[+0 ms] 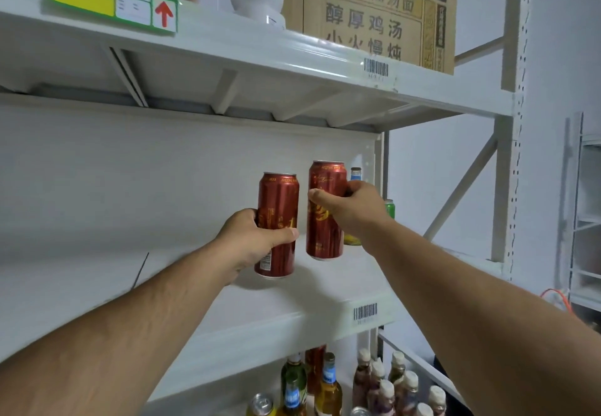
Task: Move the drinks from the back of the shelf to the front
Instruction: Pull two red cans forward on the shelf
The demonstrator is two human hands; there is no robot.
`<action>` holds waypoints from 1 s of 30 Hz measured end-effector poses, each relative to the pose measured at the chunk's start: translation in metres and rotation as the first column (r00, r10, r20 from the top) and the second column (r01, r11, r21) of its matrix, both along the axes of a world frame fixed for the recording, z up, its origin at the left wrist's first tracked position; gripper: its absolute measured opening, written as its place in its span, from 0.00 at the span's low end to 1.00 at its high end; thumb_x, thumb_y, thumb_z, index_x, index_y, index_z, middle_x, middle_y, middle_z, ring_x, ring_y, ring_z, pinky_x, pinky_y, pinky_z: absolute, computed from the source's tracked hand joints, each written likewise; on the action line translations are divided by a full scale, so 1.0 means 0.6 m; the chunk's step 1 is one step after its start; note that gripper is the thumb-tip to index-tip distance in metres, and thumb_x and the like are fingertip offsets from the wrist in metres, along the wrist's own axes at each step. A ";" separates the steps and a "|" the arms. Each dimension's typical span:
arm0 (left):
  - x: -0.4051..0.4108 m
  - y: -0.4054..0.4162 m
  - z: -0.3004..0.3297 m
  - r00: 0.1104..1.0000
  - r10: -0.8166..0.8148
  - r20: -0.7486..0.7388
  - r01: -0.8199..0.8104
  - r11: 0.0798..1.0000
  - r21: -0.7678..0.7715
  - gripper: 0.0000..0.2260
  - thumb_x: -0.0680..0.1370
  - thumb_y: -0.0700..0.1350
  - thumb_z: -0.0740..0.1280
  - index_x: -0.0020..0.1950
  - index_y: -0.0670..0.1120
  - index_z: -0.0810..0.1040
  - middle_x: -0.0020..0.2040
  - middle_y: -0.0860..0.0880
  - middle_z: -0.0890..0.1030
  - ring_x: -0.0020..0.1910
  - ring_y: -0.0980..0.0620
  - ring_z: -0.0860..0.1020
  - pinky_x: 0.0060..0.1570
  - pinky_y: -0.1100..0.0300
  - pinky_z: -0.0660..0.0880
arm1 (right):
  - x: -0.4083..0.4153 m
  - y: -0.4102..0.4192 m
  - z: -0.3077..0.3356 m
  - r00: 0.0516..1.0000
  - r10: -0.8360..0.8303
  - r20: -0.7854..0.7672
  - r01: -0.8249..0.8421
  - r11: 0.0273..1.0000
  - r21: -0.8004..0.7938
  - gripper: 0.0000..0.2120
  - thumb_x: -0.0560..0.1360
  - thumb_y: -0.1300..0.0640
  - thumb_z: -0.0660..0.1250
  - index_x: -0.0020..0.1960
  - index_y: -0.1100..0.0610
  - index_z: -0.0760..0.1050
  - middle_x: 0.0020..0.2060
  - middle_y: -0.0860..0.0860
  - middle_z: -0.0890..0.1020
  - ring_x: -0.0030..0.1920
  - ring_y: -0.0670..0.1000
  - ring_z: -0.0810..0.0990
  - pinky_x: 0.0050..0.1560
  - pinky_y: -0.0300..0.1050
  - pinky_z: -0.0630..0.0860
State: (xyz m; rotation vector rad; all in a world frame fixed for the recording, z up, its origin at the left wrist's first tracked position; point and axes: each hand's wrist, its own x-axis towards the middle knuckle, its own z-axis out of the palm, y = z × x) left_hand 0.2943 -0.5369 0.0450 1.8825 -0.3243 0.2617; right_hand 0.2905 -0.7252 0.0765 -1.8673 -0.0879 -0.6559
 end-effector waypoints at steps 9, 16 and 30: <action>0.101 -0.028 0.005 0.996 0.086 -0.021 -0.086 0.996 -0.006 0.13 0.72 0.47 0.81 0.53 0.53 0.81 0.51 0.49 0.86 0.52 0.48 0.85 0.58 0.50 0.79 | 0.146 -0.021 -0.003 0.999 0.047 -0.023 -0.048 0.999 -0.012 0.20 0.70 0.44 0.77 0.54 0.53 0.77 0.44 0.48 0.82 0.47 0.51 0.83 0.47 0.46 0.79; 0.155 -0.055 0.010 0.981 0.196 -0.017 -0.196 0.979 -0.047 0.12 0.72 0.45 0.81 0.51 0.52 0.82 0.50 0.49 0.86 0.50 0.49 0.85 0.54 0.53 0.79 | 0.253 -0.043 -0.007 0.989 0.116 -0.091 -0.118 0.993 -0.018 0.21 0.70 0.44 0.77 0.56 0.54 0.77 0.48 0.49 0.83 0.48 0.52 0.82 0.51 0.50 0.80; 0.215 -0.065 -0.003 0.951 0.309 -0.025 -0.310 0.948 -0.079 0.16 0.71 0.47 0.82 0.56 0.50 0.84 0.51 0.50 0.87 0.49 0.50 0.86 0.49 0.56 0.79 | 0.413 -0.068 -0.028 0.964 0.116 -0.240 -0.127 0.991 -0.032 0.23 0.67 0.43 0.79 0.56 0.53 0.78 0.47 0.52 0.83 0.48 0.56 0.83 0.53 0.53 0.81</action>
